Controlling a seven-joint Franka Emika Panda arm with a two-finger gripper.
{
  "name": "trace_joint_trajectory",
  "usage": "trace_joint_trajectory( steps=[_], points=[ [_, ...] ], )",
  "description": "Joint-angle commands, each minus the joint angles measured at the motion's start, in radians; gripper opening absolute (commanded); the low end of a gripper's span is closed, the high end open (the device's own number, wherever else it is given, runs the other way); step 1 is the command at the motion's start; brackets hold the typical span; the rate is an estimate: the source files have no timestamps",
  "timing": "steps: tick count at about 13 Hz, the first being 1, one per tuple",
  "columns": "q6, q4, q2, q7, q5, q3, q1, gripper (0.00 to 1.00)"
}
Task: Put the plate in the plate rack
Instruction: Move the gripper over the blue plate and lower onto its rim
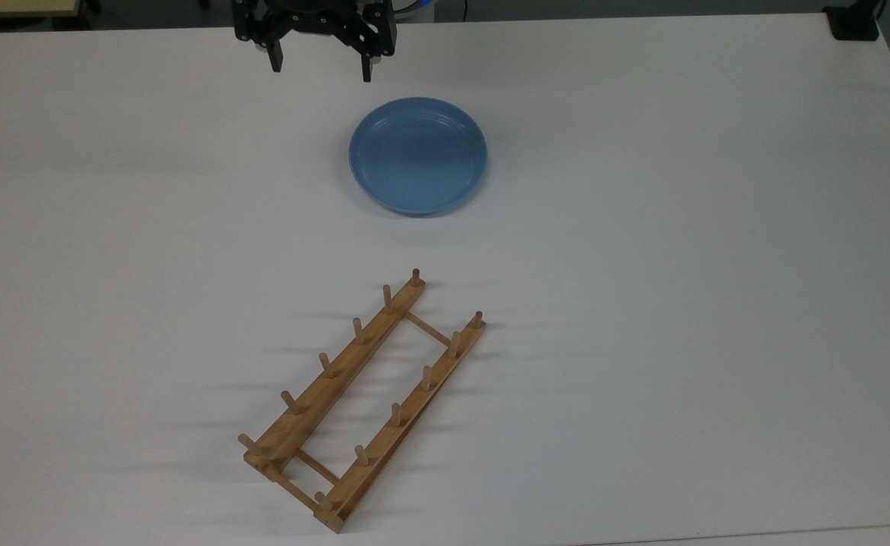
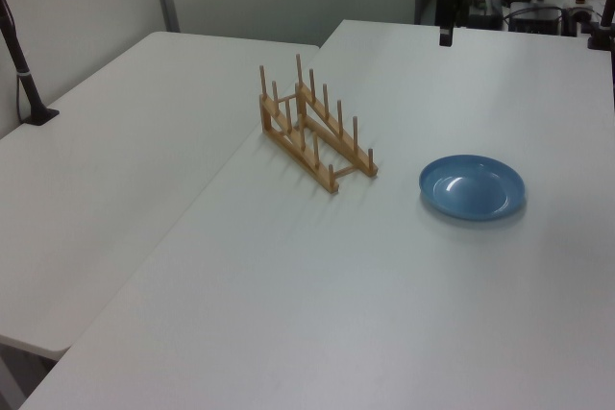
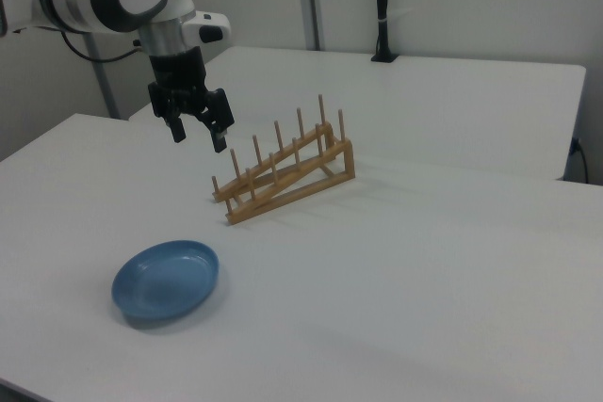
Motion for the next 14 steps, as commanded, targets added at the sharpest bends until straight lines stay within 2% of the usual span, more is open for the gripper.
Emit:
trace_joint_trajectory(
  steps=[1,9,14],
  points=[
    [-0.020,-0.014,-0.019,-0.012,-0.016,-0.003,0.013,1.00],
    [-0.017,-0.025,-0.011,-0.024,-0.016,-0.003,0.010,1.00],
    [-0.002,-0.066,0.048,-0.310,-0.020,-0.003,0.012,1.00]
  ],
)
